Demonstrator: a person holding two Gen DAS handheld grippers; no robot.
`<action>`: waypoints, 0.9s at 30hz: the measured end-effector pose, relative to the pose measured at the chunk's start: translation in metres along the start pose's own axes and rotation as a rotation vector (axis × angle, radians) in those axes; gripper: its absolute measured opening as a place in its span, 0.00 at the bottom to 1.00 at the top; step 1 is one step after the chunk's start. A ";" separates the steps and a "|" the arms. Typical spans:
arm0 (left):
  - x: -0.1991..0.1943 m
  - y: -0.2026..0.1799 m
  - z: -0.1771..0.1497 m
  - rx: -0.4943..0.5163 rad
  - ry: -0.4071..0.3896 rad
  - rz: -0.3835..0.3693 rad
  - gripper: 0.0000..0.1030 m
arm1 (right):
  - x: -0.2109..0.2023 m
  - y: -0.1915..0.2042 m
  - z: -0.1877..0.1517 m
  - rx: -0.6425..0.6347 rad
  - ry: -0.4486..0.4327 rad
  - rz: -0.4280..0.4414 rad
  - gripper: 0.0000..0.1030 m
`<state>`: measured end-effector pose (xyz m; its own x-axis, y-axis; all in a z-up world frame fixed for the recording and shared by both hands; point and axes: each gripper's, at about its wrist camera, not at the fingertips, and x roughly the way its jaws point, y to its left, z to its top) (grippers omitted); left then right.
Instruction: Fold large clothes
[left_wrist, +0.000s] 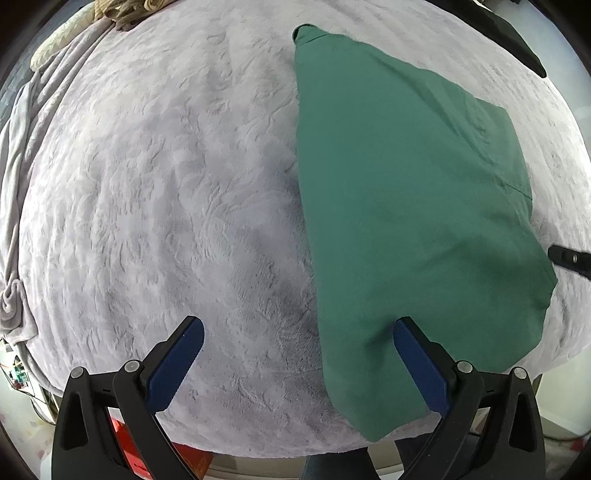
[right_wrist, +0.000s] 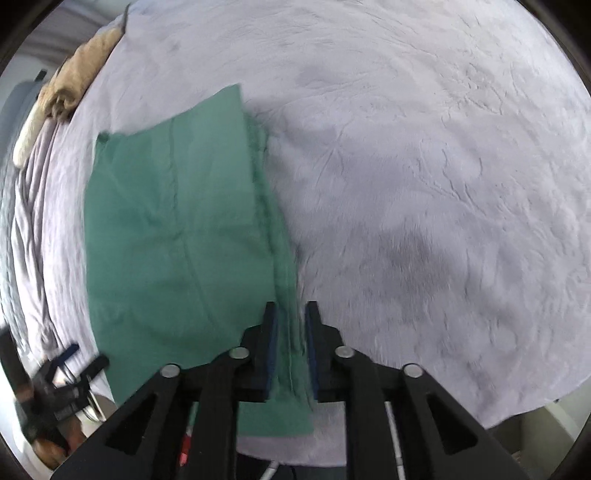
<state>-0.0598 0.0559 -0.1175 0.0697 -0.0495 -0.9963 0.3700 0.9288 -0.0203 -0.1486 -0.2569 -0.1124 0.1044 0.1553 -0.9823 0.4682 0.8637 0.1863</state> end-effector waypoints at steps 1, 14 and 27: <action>-0.001 -0.002 0.003 0.004 -0.004 0.000 1.00 | -0.004 0.004 -0.005 -0.015 -0.013 -0.008 0.45; -0.015 -0.011 -0.001 0.029 -0.013 0.024 1.00 | -0.007 0.059 -0.016 -0.104 -0.009 -0.083 0.60; -0.056 -0.019 0.014 -0.002 -0.096 0.021 1.00 | -0.049 0.076 -0.002 -0.121 -0.097 -0.121 0.84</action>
<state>-0.0576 0.0353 -0.0600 0.1663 -0.0654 -0.9839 0.3654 0.9309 -0.0001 -0.1198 -0.1985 -0.0498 0.1404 0.0054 -0.9901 0.3739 0.9256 0.0581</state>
